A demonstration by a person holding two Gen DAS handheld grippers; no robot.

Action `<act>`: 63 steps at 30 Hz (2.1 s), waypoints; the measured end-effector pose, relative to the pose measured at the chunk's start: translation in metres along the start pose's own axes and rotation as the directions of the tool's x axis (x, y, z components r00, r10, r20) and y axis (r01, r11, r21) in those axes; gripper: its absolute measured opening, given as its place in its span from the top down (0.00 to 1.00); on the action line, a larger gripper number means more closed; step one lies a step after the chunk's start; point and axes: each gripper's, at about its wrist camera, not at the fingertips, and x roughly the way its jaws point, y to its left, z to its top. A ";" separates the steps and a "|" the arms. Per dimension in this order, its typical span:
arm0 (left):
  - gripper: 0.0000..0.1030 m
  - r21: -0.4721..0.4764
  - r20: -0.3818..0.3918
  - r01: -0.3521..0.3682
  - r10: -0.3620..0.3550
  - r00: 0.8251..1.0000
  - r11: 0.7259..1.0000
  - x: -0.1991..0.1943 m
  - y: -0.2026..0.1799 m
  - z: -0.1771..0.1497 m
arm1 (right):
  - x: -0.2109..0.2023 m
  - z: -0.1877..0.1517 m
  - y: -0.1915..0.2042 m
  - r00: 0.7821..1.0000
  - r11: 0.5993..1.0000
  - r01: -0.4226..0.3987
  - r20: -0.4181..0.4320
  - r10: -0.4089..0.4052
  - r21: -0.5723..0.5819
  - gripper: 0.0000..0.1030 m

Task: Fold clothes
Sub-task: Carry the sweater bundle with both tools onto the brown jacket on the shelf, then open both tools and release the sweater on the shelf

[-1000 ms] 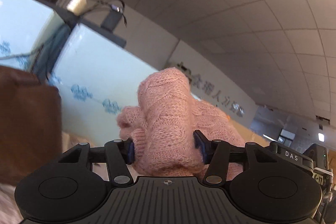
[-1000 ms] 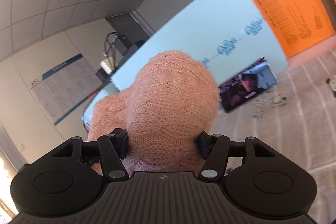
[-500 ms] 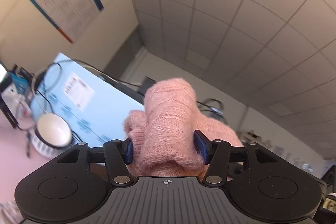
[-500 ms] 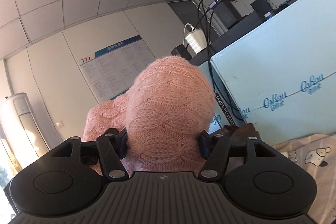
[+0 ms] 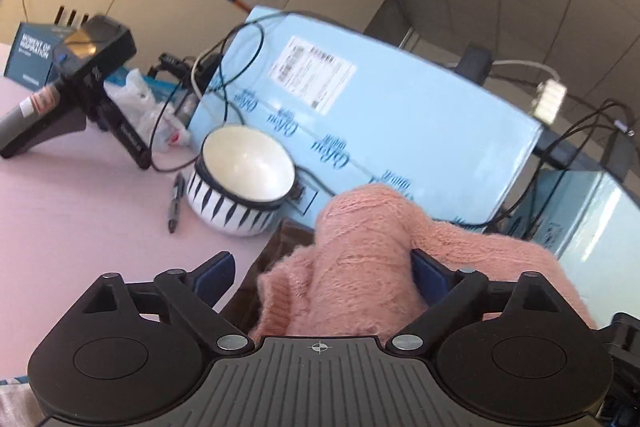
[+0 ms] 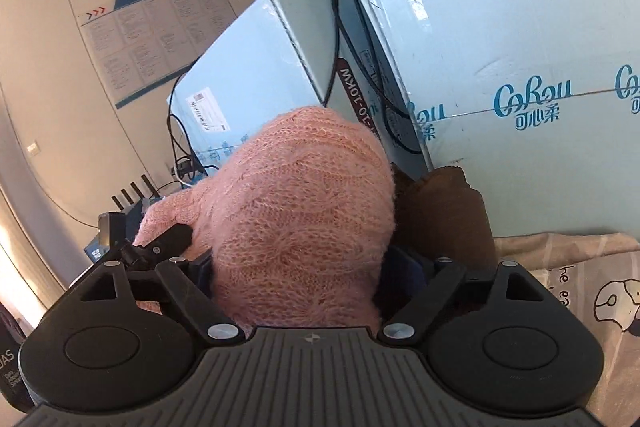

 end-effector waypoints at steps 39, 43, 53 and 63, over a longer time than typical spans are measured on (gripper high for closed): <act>0.00 0.311 0.349 -0.243 0.128 0.929 0.919 -0.200 -0.107 -0.107 | -0.205 -0.090 -0.041 0.916 0.963 0.118 0.402 -0.011 -0.243 0.00; 0.00 0.346 0.354 -0.288 0.160 0.921 0.893 -0.195 -0.112 -0.119 | -0.205 -0.103 -0.042 0.876 0.934 0.198 0.481 -0.032 -0.299 0.00; 0.00 0.359 0.362 -0.306 0.171 0.916 0.882 -0.192 -0.115 -0.122 | -0.198 -0.108 -0.047 0.866 0.921 0.236 0.497 -0.054 -0.310 0.00; 0.00 0.375 0.431 -0.326 0.148 0.890 0.868 -0.199 -0.120 -0.125 | -0.198 -0.112 -0.039 0.862 0.905 0.241 0.505 -0.034 -0.350 0.00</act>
